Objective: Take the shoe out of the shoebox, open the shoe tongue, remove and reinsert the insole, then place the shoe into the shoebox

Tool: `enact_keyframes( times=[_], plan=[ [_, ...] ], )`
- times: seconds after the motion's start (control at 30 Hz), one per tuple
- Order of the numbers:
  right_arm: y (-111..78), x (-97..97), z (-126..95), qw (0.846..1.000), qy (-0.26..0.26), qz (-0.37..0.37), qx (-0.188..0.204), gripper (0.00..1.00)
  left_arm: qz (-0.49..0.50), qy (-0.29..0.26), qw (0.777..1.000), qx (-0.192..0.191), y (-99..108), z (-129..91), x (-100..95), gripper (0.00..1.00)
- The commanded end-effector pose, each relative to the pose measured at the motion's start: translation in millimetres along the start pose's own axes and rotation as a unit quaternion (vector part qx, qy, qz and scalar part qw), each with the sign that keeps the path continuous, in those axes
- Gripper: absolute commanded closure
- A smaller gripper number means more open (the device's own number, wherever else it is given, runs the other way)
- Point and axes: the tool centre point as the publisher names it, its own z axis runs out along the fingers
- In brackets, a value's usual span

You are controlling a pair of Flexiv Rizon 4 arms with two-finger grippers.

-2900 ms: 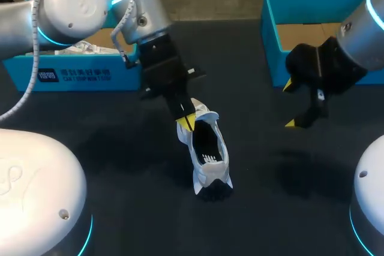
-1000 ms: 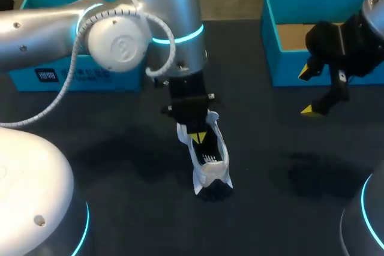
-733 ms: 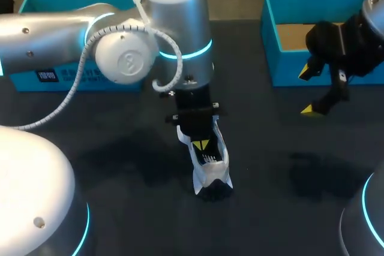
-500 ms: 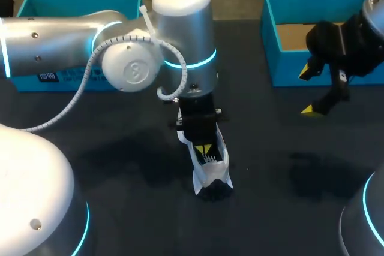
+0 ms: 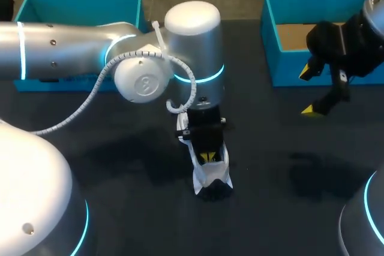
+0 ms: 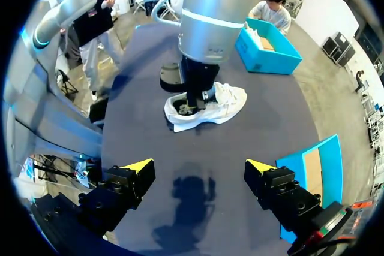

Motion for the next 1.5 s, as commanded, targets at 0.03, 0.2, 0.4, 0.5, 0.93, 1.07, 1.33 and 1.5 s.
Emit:
enact_keyframes(
  times=[0.03,0.2,0.4,0.5,0.93,1.07,1.33,1.5],
  plan=[
    [2.3,-3.0,2,1.000,0.002,0.001,0.003,0.00,-0.002,0.006,1.000,0.003,0,13,-6.0,1.00],
    [2.3,-3.0,2,1.000,0.002,0.001,0.003,0.00,0.001,-0.006,1.000,0.002,-4,2,-7.9,1.00],
    [2.3,-3.0,2,1.000,0.002,0.001,0.003,0.00,0.008,-0.020,1.000,0.000,-11,-8,-11.1,1.00],
    [2.3,-3.0,2,1.000,0.002,0.001,0.003,0.00,0.010,-0.021,1.000,0.003,-15,-5,-11.9,1.00],
    [2.3,-3.0,2,1.000,0.002,0.001,0.003,0.00,0.013,-0.017,1.000,0.012,-21,21,-15.9,1.00],
    [2.3,-3.0,2,1.000,0.002,0.001,0.003,0.00,0.013,-0.011,1.000,0.014,-21,25,-14.6,1.00],
    [2.3,-3.0,2,1.000,0.002,0.001,0.003,0.00,0.009,-0.039,0.999,0.001,-19,-3,-6.0,1.00],
    [2.3,-3.0,2,1.000,0.002,0.001,0.003,0.00,0.007,-0.044,0.999,-0.009,-10,-4,-8.3,1.00]
  ],
)
